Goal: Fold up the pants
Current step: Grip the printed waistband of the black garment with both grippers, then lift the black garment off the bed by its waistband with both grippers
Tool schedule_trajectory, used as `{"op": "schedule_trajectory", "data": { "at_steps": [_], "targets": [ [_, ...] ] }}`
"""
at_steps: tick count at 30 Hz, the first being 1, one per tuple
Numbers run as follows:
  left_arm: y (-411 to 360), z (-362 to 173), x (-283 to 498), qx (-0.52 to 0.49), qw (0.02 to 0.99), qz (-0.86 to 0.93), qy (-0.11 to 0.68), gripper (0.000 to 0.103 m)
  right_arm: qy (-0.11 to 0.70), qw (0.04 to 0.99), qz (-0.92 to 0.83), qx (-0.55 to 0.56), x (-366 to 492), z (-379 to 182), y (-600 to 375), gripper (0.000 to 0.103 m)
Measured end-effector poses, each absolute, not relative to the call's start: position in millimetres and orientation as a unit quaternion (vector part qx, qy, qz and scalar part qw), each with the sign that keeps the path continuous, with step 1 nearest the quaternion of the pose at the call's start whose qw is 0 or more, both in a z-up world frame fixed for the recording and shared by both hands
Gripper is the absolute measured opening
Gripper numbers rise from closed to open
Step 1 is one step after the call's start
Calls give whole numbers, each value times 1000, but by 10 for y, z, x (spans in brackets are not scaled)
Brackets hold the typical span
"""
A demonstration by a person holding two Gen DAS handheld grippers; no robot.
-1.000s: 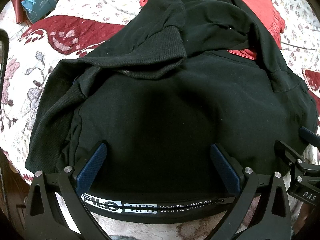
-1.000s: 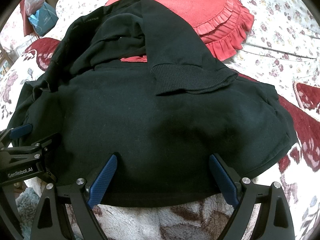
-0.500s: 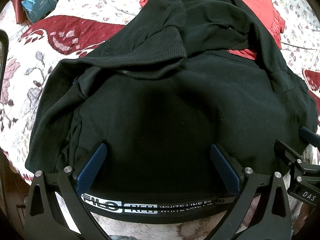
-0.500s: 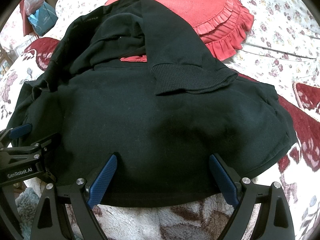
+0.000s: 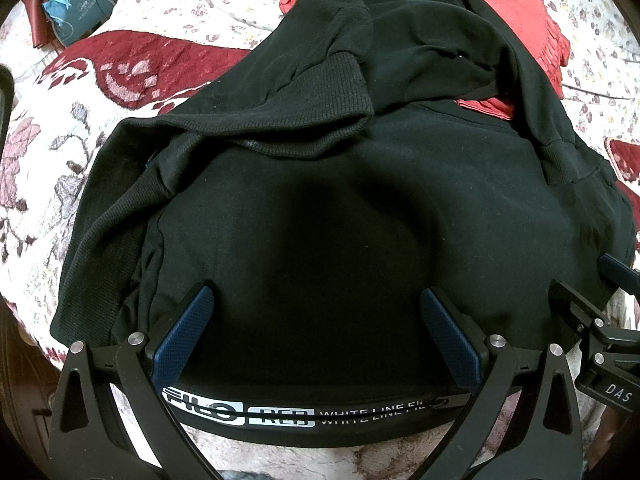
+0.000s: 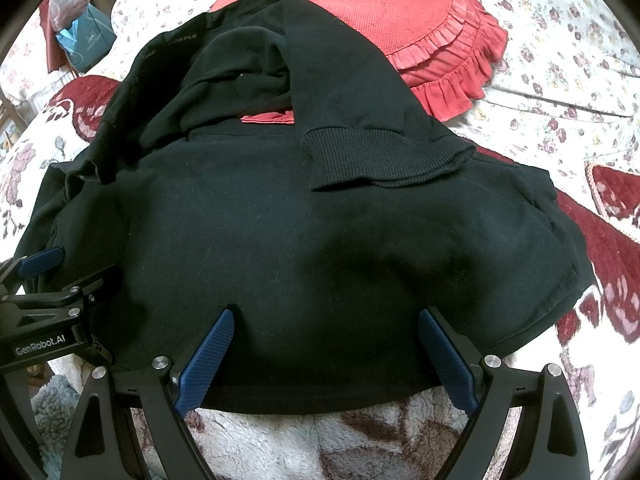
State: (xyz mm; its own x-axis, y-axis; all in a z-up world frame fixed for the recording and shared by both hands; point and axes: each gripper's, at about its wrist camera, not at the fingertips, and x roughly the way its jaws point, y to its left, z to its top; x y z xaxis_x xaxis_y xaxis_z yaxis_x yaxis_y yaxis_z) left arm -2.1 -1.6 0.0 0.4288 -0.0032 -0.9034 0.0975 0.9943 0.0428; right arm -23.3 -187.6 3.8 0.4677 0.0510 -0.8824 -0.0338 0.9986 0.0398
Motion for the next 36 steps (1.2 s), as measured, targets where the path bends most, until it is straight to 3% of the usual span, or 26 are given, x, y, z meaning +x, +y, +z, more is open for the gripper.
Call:
{"op": "schedule_trajectory", "data": {
  "at_steps": [27,36],
  "targets": [
    [-17,-6,-29,43,844,-27,534,103,519,855,20,-2,-234,-10,-1798,95],
    [-18,-6,-31,45,845,-24,532,103,519,854,27,-8,-191,-28,-1759,103]
  ]
}}
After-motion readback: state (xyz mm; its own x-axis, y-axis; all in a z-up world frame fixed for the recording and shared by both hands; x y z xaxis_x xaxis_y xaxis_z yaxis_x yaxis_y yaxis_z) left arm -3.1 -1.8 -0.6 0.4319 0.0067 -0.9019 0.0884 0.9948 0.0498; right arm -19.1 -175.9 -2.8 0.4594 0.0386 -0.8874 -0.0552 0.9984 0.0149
